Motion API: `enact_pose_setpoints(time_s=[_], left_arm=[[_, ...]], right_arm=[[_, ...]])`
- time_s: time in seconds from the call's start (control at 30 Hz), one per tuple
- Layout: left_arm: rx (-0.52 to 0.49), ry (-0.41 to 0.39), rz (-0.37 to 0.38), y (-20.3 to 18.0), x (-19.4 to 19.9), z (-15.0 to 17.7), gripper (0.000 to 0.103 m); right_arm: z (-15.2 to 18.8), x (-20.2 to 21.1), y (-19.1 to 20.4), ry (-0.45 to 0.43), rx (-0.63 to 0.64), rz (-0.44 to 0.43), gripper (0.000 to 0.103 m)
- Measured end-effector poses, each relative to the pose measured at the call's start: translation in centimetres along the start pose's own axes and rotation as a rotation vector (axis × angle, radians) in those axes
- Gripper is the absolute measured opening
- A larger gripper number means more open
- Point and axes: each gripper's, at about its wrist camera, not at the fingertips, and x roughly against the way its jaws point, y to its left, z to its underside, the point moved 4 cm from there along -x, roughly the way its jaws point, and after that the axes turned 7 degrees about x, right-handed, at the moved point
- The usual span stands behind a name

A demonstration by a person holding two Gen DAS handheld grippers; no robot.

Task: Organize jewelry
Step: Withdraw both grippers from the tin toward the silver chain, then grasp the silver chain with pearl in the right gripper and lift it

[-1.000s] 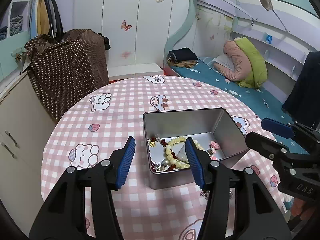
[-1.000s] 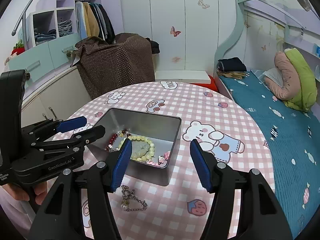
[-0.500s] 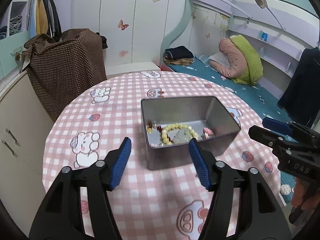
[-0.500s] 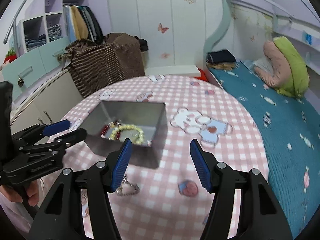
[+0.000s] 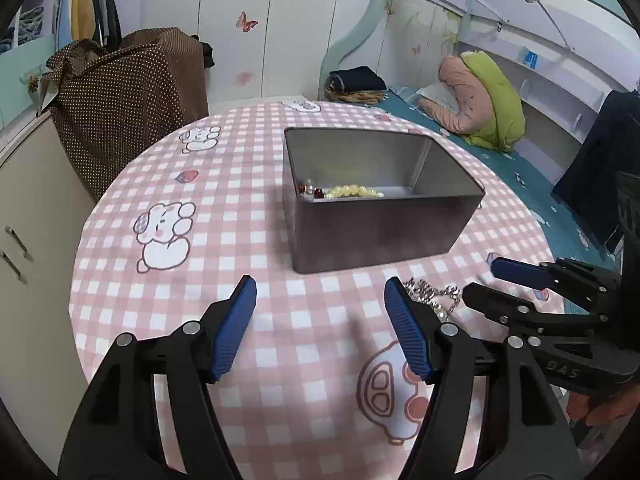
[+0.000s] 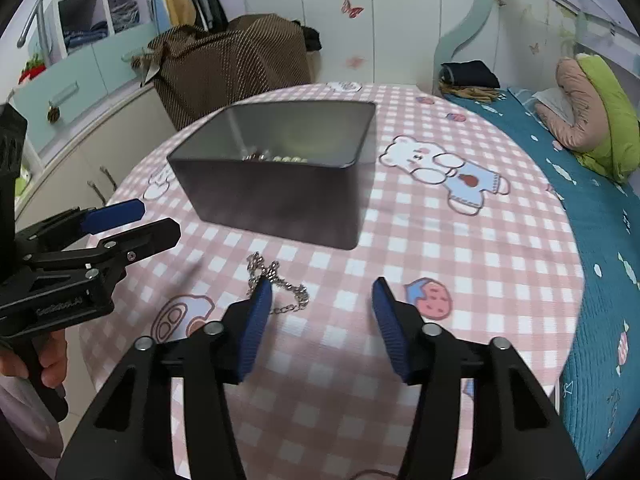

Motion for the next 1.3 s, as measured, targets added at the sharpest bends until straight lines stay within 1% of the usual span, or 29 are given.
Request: enact_pose_setpoints(time_s=[0.03,0.17,0.2,0.27,0.3,0.37,0.43,0.53,0.6,0.97,1.1,1.17,1.3], left_arm=[[0.001,0.005,0.003,0.0,-0.1,0.1,0.068],[0.002,0.016,0.016,-0.1,-0.2,0.6,0.068],[0.001,0.019,0.018,-0.1,-0.3,0.6,0.068],[0.001,0.024,0.021,-0.1,-0.4,0.7,0.069],[0.001,0.026,0.021,-0.2,-0.4,0.8,0.069],[0.002,0.032,0.024,-0.3,-0.6,0.9,0.069],[0.002,0.035,0.028,-0.3,-0.7,0.9,0.069],[-0.001,0.037,0.037,-0.5,-0.8,0.9,0.069],[-0.004,0.039,0.041,-0.8,-0.8,1.0,0.069],[0.001,0.039,0.061,-1.3,-0.9,1.0,0.069],[-0.008,0.031,0.087,-1.9,-0.7,0.8,0.069],[-0.027,0.029,0.103,-2.5,-0.7,0.9,0.069],[-0.049,0.042,0.124,-3.5,-1.2,1.1,0.069]], right_arm=[[0.1,-0.3,0.1,0.005,0.003,-0.002,0.045],[0.2,-1.2,1.0,0.029,0.035,-0.011,0.032],[0.2,-1.3,1.2,0.024,0.052,-0.001,0.031],[0.2,-1.5,1.6,0.024,0.085,0.016,0.021],[0.2,-1.6,1.7,0.024,0.094,0.022,0.019],[0.2,-1.7,1.5,0.029,0.104,0.038,0.010],[0.2,-1.8,1.4,0.031,0.112,0.040,0.005],[0.3,-1.7,1.2,0.029,0.097,0.033,0.004],[0.0,-1.3,1.2,0.010,0.082,0.028,0.002],[-3.4,3.9,1.4,-0.139,0.108,0.050,0.002],[-4.5,5.5,1.6,-0.187,0.112,0.066,0.002],[-4.9,6.7,1.4,-0.221,0.101,0.074,0.002],[-5.4,8.5,0.7,-0.264,0.100,0.103,0.002]])
